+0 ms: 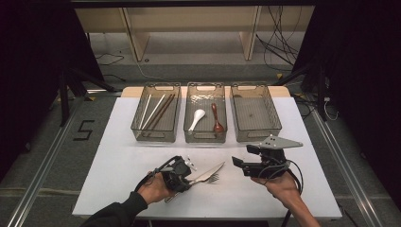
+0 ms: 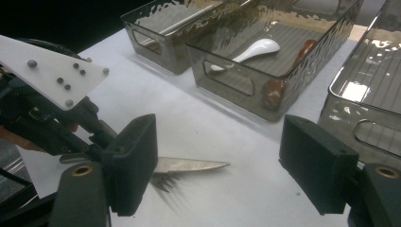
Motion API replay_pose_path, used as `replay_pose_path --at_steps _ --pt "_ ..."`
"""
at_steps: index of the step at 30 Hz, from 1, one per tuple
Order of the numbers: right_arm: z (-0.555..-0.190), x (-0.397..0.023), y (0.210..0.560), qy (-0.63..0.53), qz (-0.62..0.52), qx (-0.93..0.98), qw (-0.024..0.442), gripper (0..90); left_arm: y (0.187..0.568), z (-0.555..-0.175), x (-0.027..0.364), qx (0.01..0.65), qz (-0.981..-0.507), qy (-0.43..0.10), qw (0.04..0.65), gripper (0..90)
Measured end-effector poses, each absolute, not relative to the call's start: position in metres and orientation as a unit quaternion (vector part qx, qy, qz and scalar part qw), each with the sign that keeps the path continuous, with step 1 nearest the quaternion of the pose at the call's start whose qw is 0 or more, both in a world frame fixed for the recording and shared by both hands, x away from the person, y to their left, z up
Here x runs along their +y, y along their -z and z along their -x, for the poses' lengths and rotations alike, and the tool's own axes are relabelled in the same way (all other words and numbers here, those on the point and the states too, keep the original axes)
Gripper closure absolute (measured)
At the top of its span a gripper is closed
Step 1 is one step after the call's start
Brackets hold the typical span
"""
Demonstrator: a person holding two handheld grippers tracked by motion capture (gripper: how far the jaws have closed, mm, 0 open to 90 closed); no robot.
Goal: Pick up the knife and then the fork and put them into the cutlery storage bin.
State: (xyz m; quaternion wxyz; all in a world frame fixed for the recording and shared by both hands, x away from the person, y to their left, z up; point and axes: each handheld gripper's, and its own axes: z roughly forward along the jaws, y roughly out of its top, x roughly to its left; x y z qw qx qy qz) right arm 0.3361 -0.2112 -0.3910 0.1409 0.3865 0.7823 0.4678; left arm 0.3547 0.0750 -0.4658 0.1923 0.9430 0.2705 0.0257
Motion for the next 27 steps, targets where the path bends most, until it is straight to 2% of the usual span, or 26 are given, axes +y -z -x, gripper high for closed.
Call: replay_pose_path --at_steps 15,27 --pt "-0.336 -0.211 0.391 -0.468 -0.386 0.782 0.141 29.4 0.466 -0.355 0.077 0.268 -0.940 -0.030 0.209 79.5" --pt "-0.336 -0.211 0.391 -0.470 -0.386 0.781 0.140 29.5 0.446 -0.360 0.090 0.287 -0.919 -0.013 0.271 79.4"
